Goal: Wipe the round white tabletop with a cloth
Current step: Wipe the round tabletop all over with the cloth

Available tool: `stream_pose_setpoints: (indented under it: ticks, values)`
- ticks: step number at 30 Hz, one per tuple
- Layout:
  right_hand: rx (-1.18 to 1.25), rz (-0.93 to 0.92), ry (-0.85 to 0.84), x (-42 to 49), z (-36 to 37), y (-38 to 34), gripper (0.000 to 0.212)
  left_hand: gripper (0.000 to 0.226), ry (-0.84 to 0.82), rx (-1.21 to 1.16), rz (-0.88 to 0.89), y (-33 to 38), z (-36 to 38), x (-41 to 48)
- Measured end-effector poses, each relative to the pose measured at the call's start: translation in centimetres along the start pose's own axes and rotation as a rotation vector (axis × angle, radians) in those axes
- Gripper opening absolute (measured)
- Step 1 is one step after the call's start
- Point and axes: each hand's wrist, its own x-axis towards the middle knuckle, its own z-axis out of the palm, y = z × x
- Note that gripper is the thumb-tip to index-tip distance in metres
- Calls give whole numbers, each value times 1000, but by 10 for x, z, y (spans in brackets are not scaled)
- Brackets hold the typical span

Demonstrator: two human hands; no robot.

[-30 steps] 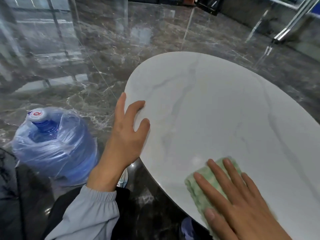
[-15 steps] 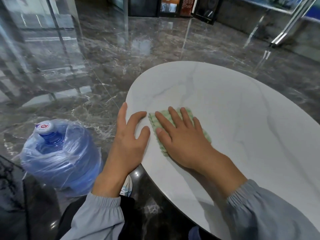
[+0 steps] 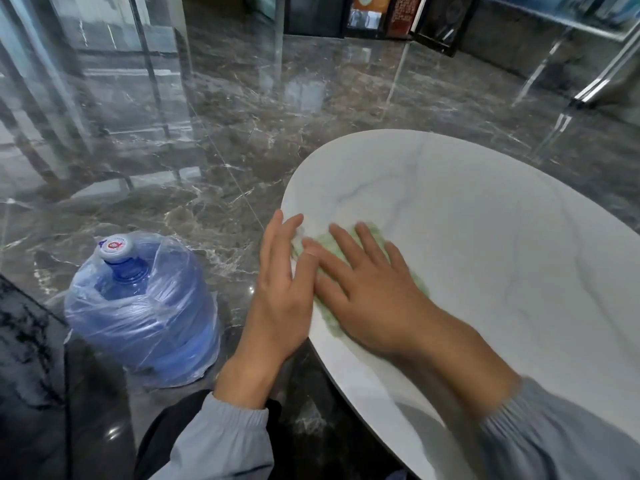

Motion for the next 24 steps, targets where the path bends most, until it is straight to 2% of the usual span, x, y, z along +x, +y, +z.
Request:
stream_pose_setpoints:
  ticks: [3, 5, 8, 10, 13, 16, 20, 24]
  values:
    - [-41, -10, -69, 51, -9, -8, 55, 61, 30, -13, 24, 0, 2, 2]
    - [-33, -35, -67, 48, -10, -9, 55, 59, 24, -26, 13, 0, 2, 3]
    - [32, -69, -13, -13, -6, -2, 53, 52, 12, -38, 8, 4, 1, 0]
    - [59, -80, -60, -69, -1, 4, 51, 50, 9, -24, 1, 3, 1, 1]
    - [-50, -81, -38, -145, 5, 12, 53, 53, 26, -59, 5, 1, 3, 1]
    - [-67, -44, -63, -174, 4, 9, 55, 56, 39, -97, 18, -3, 5, 0]
    - [30, 0, -33, -128, 0, 1, 52, 49, 61, -128, 43, -4, 7, 0]
    - [43, -5, -15, -31, 2, -7, 54, 54, 47, -152, 26, -4, 6, 0]
